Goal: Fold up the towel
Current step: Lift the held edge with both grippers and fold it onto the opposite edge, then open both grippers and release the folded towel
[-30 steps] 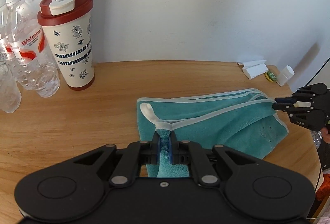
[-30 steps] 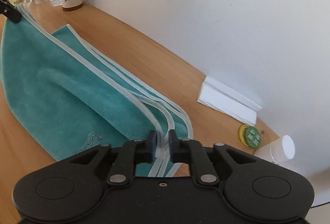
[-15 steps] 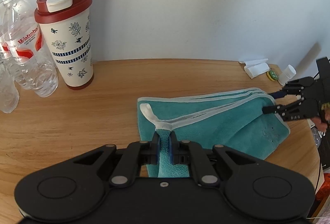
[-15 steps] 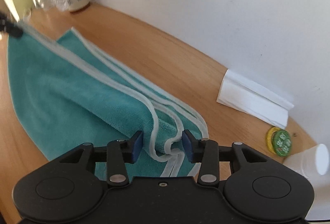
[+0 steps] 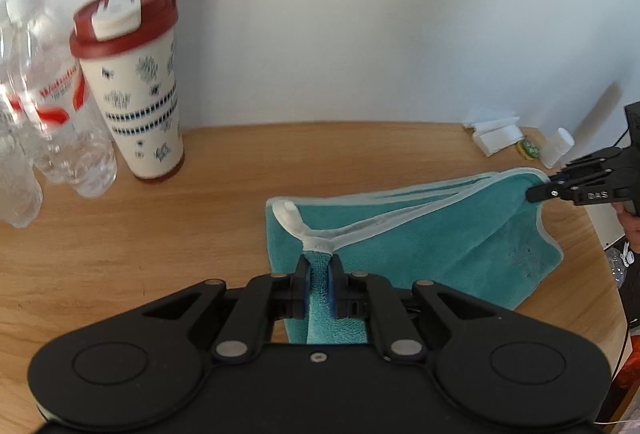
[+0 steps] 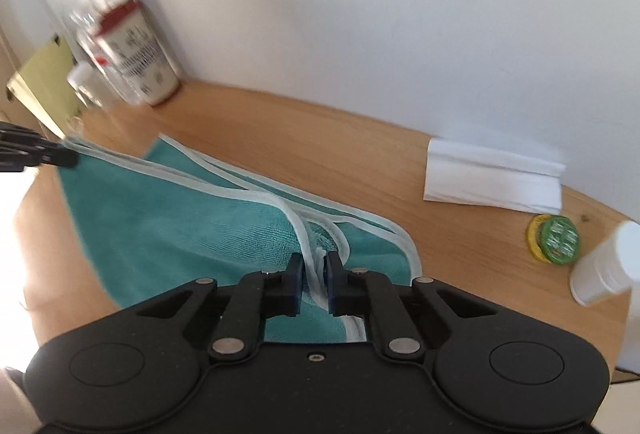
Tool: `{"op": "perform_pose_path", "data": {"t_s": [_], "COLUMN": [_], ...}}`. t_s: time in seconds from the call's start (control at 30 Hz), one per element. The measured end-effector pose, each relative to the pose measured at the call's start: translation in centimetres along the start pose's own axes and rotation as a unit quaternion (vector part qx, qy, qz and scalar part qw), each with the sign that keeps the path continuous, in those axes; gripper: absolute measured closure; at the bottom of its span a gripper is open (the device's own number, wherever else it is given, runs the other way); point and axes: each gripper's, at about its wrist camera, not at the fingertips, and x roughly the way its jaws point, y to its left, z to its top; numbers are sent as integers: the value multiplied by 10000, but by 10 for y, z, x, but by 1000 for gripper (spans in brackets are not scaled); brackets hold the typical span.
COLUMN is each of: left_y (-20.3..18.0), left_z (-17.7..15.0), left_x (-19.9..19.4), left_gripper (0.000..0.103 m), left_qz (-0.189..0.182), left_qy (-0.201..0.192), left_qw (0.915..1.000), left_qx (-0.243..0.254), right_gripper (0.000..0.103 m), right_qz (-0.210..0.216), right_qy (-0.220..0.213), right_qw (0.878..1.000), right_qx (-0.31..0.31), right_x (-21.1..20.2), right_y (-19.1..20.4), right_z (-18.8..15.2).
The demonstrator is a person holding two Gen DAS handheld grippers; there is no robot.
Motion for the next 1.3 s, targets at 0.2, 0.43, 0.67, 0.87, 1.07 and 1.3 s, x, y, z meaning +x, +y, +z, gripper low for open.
{"op": "perform_pose_path", "data": {"t_s": [0.2,0.43,0.67,0.87,1.07,1.3], "left_y": [-16,-22,-8,3,7,-14], "left_z": [-10,-17,8,17,17,4], "left_x": [-35,-38,20,77,88,49], "left_gripper": [96,96,96,91,81,65], "left_qz": [-208,-219,95,459,887,535], "left_qy": [-370,-493,-535,-197,13,52], "left_qw": [9987,9975,9979,9980,9955,9981], "left_qx": [269,447,359,388,348,312], "right_gripper": [91,91,92,90,70,69], "right_qz": [-177,-641,-973,-1246,-1805,-1418], "right_qy": [-737,-1120,-1055,-676,-402,-676], "right_qw": [9966,9876,9874,9865,9788,9844], "right_qx": [335,894,675,824,876,796], "right_x": [-74,-86,-23,28,36,4], "right_y": [33,33,-4,-29,-29,-6], "right_z": [-44,-72,-33,-17,-17,-11]}}
